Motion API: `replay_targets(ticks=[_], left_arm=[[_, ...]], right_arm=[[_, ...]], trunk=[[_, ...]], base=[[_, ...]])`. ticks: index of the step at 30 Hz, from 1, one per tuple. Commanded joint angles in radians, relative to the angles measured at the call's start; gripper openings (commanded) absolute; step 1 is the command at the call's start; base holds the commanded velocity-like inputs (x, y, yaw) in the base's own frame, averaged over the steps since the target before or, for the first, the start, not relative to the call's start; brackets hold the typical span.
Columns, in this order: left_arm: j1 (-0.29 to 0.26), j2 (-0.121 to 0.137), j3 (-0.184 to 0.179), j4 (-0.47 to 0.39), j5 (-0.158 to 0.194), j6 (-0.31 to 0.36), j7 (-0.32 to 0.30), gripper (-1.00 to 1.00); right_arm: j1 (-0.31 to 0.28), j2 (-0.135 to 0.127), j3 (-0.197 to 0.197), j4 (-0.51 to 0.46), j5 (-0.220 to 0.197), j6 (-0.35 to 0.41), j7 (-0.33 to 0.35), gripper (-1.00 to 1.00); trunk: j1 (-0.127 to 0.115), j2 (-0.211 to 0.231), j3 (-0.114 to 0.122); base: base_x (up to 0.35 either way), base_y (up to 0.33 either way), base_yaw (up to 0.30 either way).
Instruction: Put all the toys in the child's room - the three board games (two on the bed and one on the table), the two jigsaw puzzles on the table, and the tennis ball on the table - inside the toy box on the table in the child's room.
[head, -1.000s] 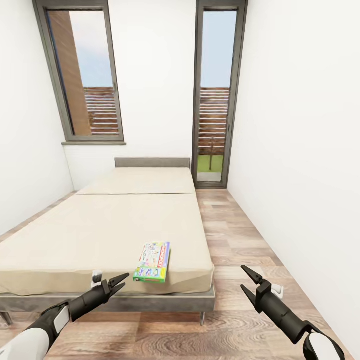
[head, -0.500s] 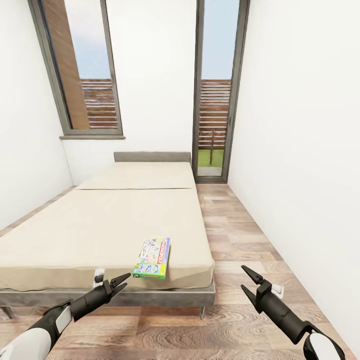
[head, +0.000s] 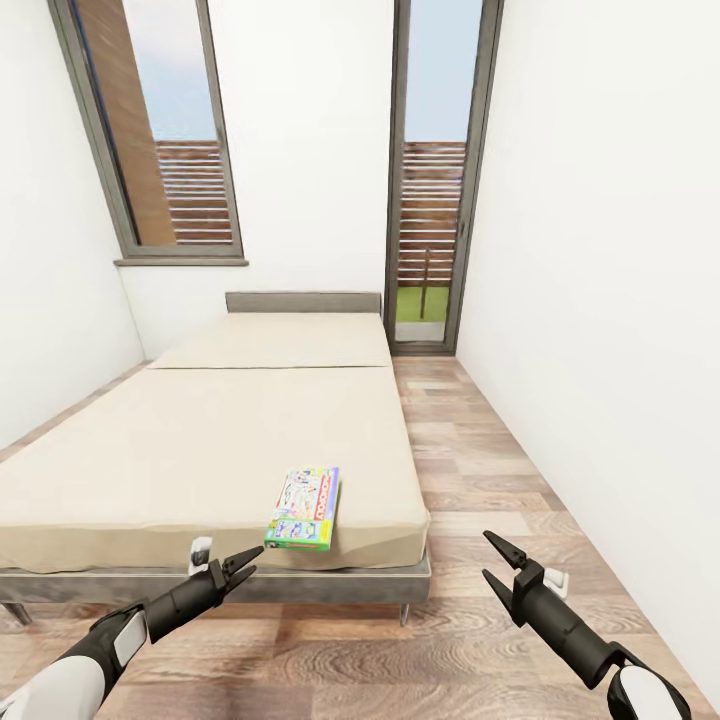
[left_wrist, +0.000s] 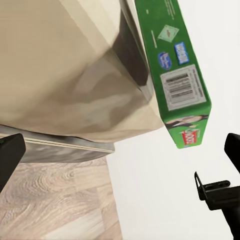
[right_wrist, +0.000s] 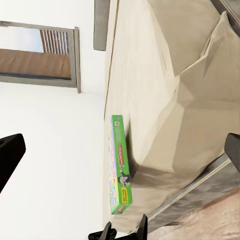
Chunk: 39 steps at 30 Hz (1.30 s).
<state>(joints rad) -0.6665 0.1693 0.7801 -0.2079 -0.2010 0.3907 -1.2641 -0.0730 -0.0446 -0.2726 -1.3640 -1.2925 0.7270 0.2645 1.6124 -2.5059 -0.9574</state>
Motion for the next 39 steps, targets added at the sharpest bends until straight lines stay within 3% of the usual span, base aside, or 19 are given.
replay_targets(ticks=[1, 16, 39], left_arm=[[-0.001, 0.0, 0.008, -0.001, -0.009, 0.01, -0.005, 1.0], [-0.001, -0.016, 0.007, -0.003, -0.014, 0.007, -0.002, 1.0], [-0.001, -0.017, 0.007, -0.004, -0.013, 0.006, -0.001, 1.0]], right_arm=[[-0.001, 0.0, -0.002, 0.0, 0.001, 0.006, 0.003, 1.0], [-0.001, 0.0, -0.002, 0.0, 0.001, 0.006, 0.004, 1.0], [-0.001, 0.0, -0.005, 0.0, 0.001, 0.007, 0.004, 1.0]], trunk=[[0.0, 0.0, -0.001], [0.0, 0.0, -0.001], [0.0, 0.0, -0.001]], base=[[0.0, 0.0, 0.0], [0.0, -0.094, 0.0], [0.0, -0.011, 0.0]])
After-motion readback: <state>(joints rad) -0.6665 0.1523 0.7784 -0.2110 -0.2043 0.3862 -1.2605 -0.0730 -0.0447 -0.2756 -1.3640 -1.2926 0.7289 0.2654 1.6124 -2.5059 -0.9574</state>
